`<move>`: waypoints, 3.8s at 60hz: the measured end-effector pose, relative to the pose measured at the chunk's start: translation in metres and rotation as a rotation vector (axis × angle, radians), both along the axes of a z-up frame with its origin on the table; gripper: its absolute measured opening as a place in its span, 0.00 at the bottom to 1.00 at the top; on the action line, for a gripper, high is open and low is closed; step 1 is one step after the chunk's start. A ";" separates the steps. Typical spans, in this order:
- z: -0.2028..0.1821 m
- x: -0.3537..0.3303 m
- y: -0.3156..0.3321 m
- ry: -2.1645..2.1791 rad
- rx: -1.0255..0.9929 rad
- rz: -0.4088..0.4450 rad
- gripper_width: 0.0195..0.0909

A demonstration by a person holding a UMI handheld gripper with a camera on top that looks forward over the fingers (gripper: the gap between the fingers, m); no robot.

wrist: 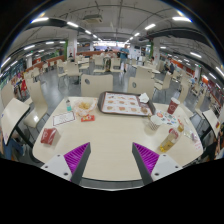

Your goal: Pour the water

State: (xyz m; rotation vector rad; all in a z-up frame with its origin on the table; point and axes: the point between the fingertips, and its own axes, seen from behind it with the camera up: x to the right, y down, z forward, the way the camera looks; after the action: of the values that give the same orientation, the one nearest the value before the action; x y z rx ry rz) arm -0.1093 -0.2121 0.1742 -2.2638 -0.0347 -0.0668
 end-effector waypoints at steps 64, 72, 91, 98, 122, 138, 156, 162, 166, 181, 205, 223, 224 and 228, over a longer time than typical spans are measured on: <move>-0.124 0.296 0.086 0.092 0.171 -0.123 0.82; -0.130 0.301 0.109 0.069 0.212 -0.089 0.54; -0.126 0.291 0.122 0.010 0.217 -0.008 0.27; -0.108 0.268 0.127 0.075 0.219 0.010 0.27; 0.007 0.125 0.226 1.230 0.182 -0.153 0.27; -0.020 0.148 0.282 1.853 0.066 -0.454 0.26; -0.043 0.154 0.274 1.738 0.008 -0.462 0.26; -0.020 0.167 0.272 1.525 0.061 -0.343 0.26; 0.000 0.186 0.270 1.341 0.118 -0.249 0.26; 0.042 0.301 0.266 0.589 0.336 -0.041 0.26; -0.097 0.436 0.226 0.035 0.244 0.022 0.26; -0.125 0.434 0.210 0.071 0.244 -0.003 0.36; -0.125 0.435 0.210 0.074 0.243 -0.007 0.38; -0.129 0.436 0.211 0.077 0.217 -0.017 0.46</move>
State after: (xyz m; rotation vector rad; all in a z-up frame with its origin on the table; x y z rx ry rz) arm 0.3268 -0.0011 0.0452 -2.0485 0.0310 0.0073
